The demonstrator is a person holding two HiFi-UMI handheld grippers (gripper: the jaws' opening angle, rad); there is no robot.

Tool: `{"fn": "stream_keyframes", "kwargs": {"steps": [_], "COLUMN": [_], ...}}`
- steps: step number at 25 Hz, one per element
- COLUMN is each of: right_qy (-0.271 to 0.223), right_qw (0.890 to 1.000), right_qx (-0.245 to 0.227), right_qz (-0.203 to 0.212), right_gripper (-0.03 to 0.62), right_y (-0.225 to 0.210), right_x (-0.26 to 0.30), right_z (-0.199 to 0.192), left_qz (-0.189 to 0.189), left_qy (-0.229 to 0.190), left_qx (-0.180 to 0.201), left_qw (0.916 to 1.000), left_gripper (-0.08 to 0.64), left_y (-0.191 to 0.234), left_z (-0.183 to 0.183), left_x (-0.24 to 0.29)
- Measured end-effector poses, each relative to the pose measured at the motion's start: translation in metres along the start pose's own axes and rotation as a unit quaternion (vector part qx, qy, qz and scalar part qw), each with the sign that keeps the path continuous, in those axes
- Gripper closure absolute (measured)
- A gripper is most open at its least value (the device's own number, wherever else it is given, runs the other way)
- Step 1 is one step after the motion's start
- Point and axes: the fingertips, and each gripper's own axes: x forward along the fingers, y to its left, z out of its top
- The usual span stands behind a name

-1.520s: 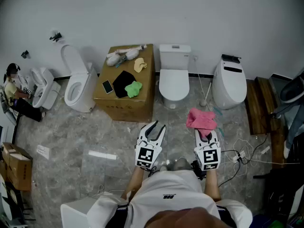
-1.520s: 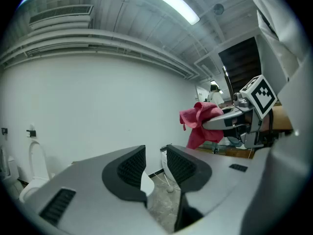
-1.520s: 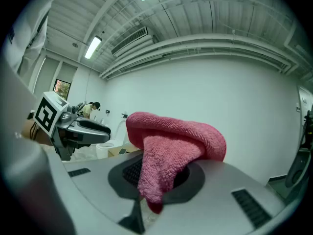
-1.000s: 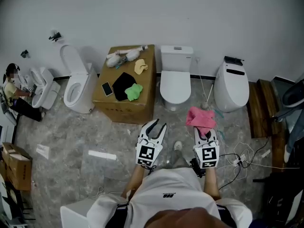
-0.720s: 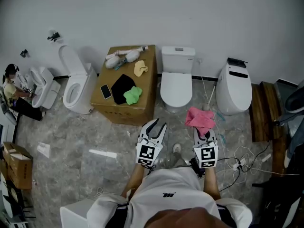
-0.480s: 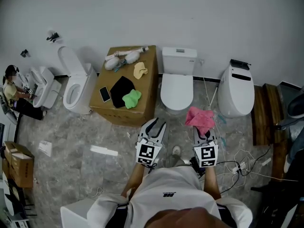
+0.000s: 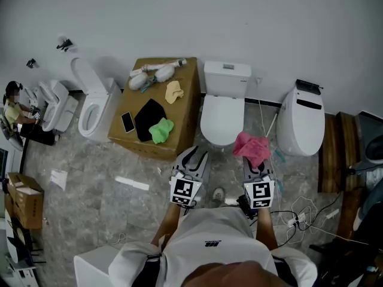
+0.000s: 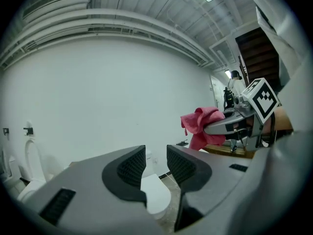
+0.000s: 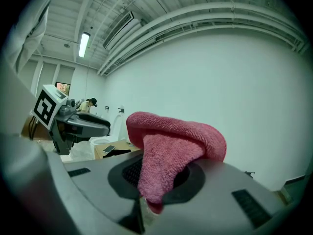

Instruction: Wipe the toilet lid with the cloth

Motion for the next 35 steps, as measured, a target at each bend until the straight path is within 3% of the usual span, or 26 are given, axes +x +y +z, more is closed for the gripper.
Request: {"fn": "stream_keyframes", "kwargs": {"steps": [10, 21, 35], "right_qy": [-0.01, -0.021, -0.001], "right_qw": [1.0, 0.999, 1.0], "right_qx": [0.019, 0.019, 0.016], "right_qz": [0.015, 0.023, 0.002], "right_gripper": [0.528, 0.528, 0.528], "right_y": [-0.055, -0.073, -0.1], "right_x": [0.042, 0.079, 0.182], "right_z": [-0.001, 0.007, 0.022], "left_qz": [0.013, 0.016, -0.007], "left_qy": [0.006, -0.002, -0.007], "left_qx": [0.005, 0.013, 0.011], "left_qw": [0.9999, 0.9998, 0.9999], "left_gripper": [0.42, 0.419, 0.419], "left_y": [0.004, 0.022, 0.095], "left_z": [0.012, 0.017, 0.012], "left_x": [0.065, 0.098, 0.188]}}
